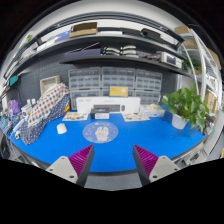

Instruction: Arrange mouse

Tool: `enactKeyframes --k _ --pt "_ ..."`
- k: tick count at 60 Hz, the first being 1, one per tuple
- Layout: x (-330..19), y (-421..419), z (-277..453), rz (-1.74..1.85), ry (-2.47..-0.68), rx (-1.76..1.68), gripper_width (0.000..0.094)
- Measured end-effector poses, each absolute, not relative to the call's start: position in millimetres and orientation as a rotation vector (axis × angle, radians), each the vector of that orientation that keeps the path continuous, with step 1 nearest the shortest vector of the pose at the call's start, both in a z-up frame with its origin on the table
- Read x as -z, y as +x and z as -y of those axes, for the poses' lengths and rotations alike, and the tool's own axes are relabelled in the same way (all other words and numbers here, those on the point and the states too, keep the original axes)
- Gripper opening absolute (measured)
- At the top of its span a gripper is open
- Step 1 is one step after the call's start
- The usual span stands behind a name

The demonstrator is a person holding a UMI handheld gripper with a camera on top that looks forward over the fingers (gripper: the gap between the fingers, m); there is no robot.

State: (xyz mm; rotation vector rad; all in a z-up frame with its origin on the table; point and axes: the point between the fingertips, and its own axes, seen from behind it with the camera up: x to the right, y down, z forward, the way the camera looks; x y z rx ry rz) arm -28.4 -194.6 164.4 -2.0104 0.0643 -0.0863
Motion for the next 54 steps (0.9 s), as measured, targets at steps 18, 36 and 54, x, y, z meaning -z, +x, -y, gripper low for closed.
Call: enactKeyframes --k 18,36,54 --pt "-67.9 -163.0 184.9 0.06 -2.167 -0.078 0.0783" --pt "-32.8 -266.4 92.2 0.121 -2.23 -0.103 0.079" --pt "-14.4 -316.3 -23.7 0.062 -2.291 -0.056 0.0785"
